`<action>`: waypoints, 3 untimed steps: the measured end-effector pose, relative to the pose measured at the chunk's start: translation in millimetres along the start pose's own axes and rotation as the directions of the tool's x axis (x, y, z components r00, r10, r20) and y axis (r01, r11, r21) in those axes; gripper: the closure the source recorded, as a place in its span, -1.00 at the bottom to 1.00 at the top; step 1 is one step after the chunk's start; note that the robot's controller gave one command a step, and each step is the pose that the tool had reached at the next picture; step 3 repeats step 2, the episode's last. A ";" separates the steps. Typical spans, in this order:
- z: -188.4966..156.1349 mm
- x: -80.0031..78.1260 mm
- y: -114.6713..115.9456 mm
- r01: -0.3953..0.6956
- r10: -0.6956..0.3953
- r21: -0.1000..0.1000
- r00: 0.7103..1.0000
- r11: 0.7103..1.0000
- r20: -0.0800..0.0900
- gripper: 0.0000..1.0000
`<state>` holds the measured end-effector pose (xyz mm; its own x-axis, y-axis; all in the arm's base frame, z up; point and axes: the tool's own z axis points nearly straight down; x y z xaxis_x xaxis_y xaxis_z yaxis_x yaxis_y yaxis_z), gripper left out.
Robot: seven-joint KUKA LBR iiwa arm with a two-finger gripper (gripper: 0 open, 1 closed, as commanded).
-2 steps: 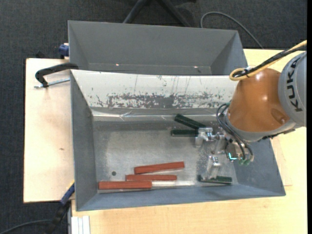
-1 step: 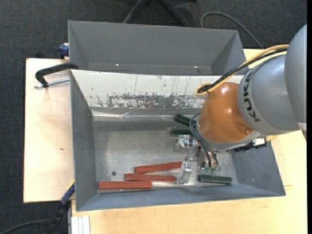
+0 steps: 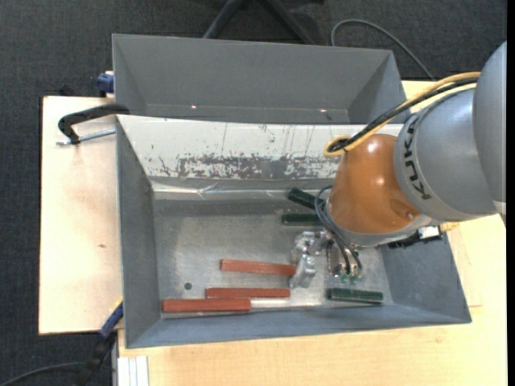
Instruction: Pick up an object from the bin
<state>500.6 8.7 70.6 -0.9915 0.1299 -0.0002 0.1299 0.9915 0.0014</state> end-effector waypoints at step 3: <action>-196.7 -22.5 53.4 0.011 -0.011 -0.002 1.000 1.000 0.014 1.00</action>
Offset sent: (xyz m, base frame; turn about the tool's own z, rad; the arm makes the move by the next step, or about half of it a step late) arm 0.0002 0.0506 0.1068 -0.0134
